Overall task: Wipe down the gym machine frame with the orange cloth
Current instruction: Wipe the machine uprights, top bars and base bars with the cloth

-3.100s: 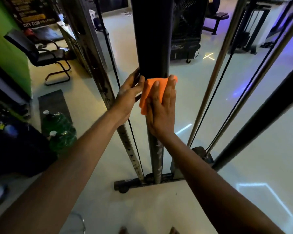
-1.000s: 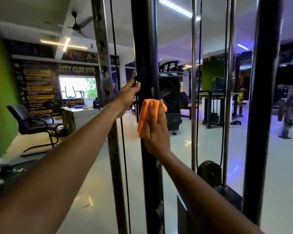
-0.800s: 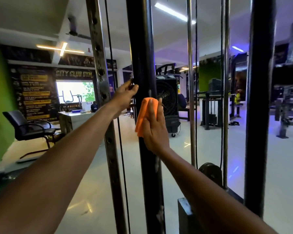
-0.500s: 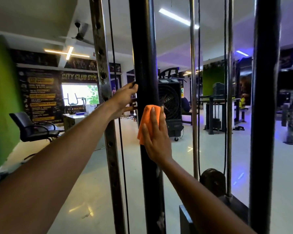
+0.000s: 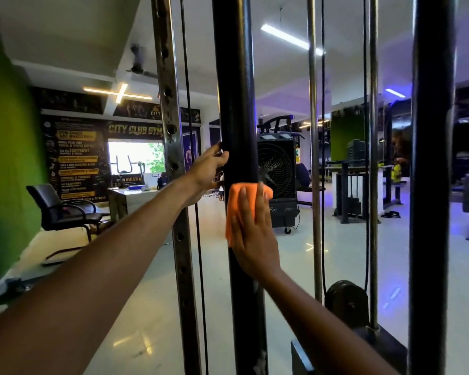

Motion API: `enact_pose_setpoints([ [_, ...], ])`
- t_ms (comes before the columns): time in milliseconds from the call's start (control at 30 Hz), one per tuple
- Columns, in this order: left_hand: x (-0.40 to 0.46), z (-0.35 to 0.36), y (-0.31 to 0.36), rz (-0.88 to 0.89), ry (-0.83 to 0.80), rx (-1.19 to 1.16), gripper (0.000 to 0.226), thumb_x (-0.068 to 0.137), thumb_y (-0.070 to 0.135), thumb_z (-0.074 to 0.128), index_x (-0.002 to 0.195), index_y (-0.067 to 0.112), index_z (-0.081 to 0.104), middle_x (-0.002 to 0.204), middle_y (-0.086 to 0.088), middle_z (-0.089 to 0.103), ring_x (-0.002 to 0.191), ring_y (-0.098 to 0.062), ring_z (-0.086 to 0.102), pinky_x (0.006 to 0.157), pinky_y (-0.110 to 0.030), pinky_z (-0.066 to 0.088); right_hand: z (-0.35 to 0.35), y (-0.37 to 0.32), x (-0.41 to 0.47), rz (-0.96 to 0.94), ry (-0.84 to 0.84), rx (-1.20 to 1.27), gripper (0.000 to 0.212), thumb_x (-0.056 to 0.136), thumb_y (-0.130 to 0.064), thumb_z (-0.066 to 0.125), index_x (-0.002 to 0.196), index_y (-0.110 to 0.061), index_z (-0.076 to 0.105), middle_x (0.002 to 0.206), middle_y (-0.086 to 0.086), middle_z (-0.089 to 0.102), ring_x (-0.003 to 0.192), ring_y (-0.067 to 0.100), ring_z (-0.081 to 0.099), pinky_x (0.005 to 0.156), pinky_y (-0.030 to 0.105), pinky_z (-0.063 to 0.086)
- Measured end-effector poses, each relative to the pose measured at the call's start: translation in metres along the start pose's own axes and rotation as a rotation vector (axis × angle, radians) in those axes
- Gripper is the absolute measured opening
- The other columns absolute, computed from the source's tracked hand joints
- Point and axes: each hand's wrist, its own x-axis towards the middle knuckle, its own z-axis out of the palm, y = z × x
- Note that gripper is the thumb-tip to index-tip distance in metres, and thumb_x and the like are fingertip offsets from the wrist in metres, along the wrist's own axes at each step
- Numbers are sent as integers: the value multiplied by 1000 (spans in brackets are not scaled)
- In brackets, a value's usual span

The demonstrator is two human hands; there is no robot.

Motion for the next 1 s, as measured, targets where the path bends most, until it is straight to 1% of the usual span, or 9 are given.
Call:
enact_pose_setpoints([
  [133,-9,5,-8,-18,-8,-36,30,116,35,39,135,44,60,145,1,63,135,-25,58,112,-53,49,3,4,-16,65,-37,4,77,116,-44,45,171,-47,-9,179,-9,-27,168,31,-11,122,70,36],
  [200,-9,3,-8,-23,-1,-32,35,116,39,36,140,38,62,144,-2,63,134,-26,59,111,-54,49,-4,-3,20,58,-3,13,75,116,-49,41,169,-51,-12,179,-9,-26,168,35,-4,121,71,37],
  [333,-4,-2,-5,-38,23,22,42,116,45,38,152,28,52,150,-2,57,137,-27,56,113,-56,49,-15,-11,85,49,72,55,69,116,-55,32,171,-46,-7,181,-9,-15,167,35,9,118,70,41],
  [467,-3,0,-16,-3,4,55,42,115,38,39,157,37,46,156,-4,53,143,-28,51,115,-57,46,4,-12,42,49,124,55,72,118,-44,40,174,-36,-4,182,-5,-16,169,26,-6,125,66,36],
  [567,-11,8,-26,37,-3,38,44,117,28,37,157,44,45,144,2,62,134,-22,58,103,-41,51,20,4,-27,44,67,23,76,117,-35,49,175,-31,1,182,-1,-17,169,29,-10,123,67,39],
  [667,-23,15,-37,5,-6,1,49,116,25,39,160,45,43,143,5,62,133,-21,59,106,-41,51,21,13,-58,83,-14,20,77,116,-40,48,174,-39,-3,181,-5,-20,169,29,-8,116,66,48],
  [800,-30,20,-41,-3,5,-51,39,117,26,41,151,44,51,138,9,65,130,-19,60,101,-40,52,9,2,-4,106,8,50,75,116,-52,40,170,-49,-12,178,-10,-27,168,32,-7,117,72,42],
  [900,-31,21,-44,-1,27,-79,34,117,30,38,143,47,51,137,12,66,133,-19,59,111,-45,50,5,-7,21,61,56,20,74,115,-48,40,173,-36,-5,181,-1,-20,168,33,-8,124,71,35],
  [1000,-37,22,-55,10,26,-87,41,117,26,38,152,42,50,146,9,64,137,-19,58,112,-43,49,17,1,-25,-18,84,-46,77,116,-32,50,174,-24,1,180,0,-23,168,28,-16,126,69,32],
])
